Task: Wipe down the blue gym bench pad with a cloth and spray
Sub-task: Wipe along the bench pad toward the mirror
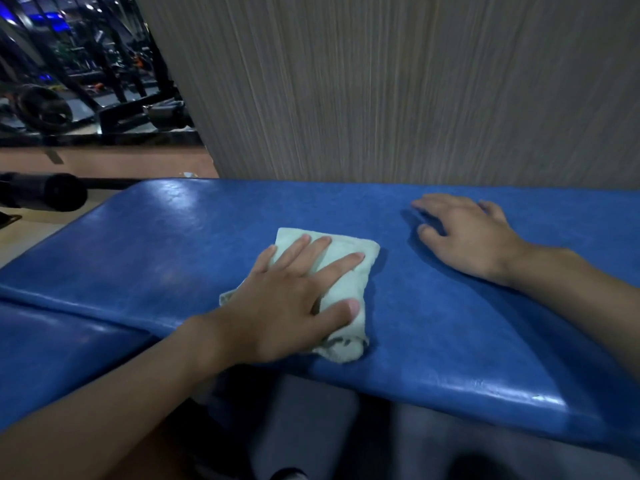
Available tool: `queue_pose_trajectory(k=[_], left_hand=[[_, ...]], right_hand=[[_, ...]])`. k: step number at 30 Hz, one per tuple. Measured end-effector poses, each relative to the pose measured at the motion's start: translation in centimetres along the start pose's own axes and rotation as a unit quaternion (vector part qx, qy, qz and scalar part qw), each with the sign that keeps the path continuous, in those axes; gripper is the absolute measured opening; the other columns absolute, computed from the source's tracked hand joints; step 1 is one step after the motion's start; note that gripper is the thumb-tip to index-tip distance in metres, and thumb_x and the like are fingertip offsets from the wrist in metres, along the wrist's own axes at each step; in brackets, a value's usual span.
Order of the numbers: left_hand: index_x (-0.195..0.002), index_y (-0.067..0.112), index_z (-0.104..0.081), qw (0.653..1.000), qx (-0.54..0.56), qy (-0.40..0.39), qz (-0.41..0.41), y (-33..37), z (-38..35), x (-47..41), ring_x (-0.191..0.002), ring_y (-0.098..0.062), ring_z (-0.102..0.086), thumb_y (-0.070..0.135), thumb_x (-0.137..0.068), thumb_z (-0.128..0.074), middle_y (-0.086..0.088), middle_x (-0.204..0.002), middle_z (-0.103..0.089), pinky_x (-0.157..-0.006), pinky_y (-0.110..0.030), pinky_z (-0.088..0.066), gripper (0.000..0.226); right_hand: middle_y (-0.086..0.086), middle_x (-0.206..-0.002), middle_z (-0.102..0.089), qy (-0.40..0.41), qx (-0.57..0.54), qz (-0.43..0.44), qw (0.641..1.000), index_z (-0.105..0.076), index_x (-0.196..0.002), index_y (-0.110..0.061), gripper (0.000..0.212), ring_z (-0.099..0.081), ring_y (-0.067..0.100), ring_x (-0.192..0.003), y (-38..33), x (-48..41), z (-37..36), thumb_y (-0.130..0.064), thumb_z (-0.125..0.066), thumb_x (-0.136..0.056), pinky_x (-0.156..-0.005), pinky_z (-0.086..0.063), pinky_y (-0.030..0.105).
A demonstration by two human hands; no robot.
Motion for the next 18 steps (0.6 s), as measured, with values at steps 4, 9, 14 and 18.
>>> queue_pose_trajectory(k=[4, 9, 14, 18], left_hand=[[-0.148, 0.059, 0.000, 0.999, 0.026, -0.008, 0.030, -1.8, -0.1, -5.7, -0.152, -0.012, 0.005, 0.081, -0.071, -0.004, 0.009, -0.166, -0.001, -0.121, -0.051, 0.001, 0.081], [-0.150, 0.057, -0.008, 0.998, 0.022, 0.005, 0.056, -5.0, 0.5, -15.7, -0.153, -0.019, -0.003, 0.080, -0.079, -0.011, 0.005, -0.166, -0.010, -0.119, -0.055, -0.006, 0.075], [-0.148, 0.057, -0.015, 0.996, 0.023, 0.017, 0.080, -6.1, 0.8, -19.0, -0.149, -0.019, -0.015, 0.077, -0.082, -0.014, 0.003, -0.161, -0.024, -0.116, -0.057, -0.013, 0.069], [-0.149, 0.056, -0.007, 0.998, 0.013, 0.003, 0.057, -5.3, 0.2, -14.9, -0.152, -0.017, -0.002, 0.078, -0.079, -0.009, 0.004, -0.166, -0.010, -0.118, -0.056, -0.006, 0.073]], right_hand=[[-0.007, -0.163, -0.020, -0.031, 0.038, 0.002, 0.999, -0.030, -0.152, -0.033, 0.051, -0.012, 0.014, -0.150, 0.2, -0.4, -1.6, -0.042, -0.027, -0.101, -0.120, -0.006, 0.052], [-0.011, -0.161, -0.022, -0.018, 0.036, 0.003, 0.999, -0.032, -0.150, -0.036, 0.052, -0.014, 0.010, -0.148, 0.3, -0.4, -1.6, -0.045, -0.025, -0.099, -0.120, -0.006, 0.049], [-0.015, -0.158, -0.025, -0.013, 0.028, 0.003, 1.000, -0.034, -0.147, -0.040, 0.050, -0.015, 0.008, -0.146, 0.4, -0.4, -1.6, -0.047, -0.026, -0.098, -0.120, -0.007, 0.046], [-0.014, -0.160, -0.023, -0.021, 0.032, 0.006, 0.999, -0.033, -0.147, -0.040, 0.050, -0.014, 0.009, -0.147, 0.3, -0.2, -1.6, -0.050, -0.021, -0.100, -0.120, -0.006, 0.047]])
Point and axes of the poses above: each hand's wrist, its own x-axis away from the middle knuckle, its own z-axis out of the back of the hand, y = z × x, the point moved 5 cm from there along -x, towards the middle knuckle
